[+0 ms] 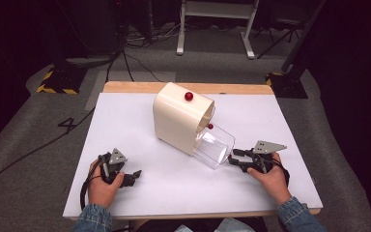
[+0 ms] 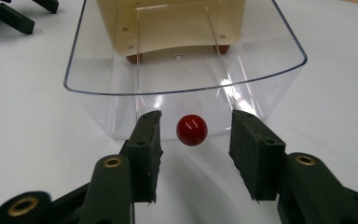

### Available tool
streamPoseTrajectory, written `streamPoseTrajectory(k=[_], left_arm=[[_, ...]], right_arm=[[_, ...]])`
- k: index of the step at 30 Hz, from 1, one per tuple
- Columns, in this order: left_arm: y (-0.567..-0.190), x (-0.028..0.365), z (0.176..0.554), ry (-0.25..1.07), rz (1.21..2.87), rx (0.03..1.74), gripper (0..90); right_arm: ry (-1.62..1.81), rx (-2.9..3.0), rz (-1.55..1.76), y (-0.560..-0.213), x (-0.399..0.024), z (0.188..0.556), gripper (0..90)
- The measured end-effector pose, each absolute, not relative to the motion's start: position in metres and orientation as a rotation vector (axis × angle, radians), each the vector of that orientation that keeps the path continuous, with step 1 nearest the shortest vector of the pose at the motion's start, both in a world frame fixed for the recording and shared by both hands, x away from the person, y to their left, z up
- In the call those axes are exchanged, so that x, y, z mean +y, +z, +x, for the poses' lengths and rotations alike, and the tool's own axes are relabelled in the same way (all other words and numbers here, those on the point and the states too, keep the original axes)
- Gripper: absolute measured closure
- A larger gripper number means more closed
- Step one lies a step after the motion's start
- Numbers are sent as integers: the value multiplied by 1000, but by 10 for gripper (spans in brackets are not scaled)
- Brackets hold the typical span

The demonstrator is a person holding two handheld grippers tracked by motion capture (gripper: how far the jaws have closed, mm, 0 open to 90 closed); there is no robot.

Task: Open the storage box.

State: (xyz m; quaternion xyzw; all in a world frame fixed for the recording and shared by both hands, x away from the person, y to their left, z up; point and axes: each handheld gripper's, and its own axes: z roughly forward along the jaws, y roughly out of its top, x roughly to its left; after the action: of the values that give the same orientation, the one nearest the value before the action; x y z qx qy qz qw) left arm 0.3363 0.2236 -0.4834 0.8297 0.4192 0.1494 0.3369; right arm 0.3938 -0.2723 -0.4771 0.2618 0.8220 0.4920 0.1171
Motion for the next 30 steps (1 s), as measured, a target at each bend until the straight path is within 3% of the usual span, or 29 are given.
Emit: streamPoseTrajectory(k=[12,23,30], left_arm=[[-483,224,336,392,2165,1090,181],[-484,223,336,392,2160,1093,181],[-484,224,336,399,2159,1089,181]], right_arm=[[1519,2313,773,-447,-279,396,547],[1588,2263,653,-401,-246,417,553],[1596,2275,623,-397,-226,434,576]])
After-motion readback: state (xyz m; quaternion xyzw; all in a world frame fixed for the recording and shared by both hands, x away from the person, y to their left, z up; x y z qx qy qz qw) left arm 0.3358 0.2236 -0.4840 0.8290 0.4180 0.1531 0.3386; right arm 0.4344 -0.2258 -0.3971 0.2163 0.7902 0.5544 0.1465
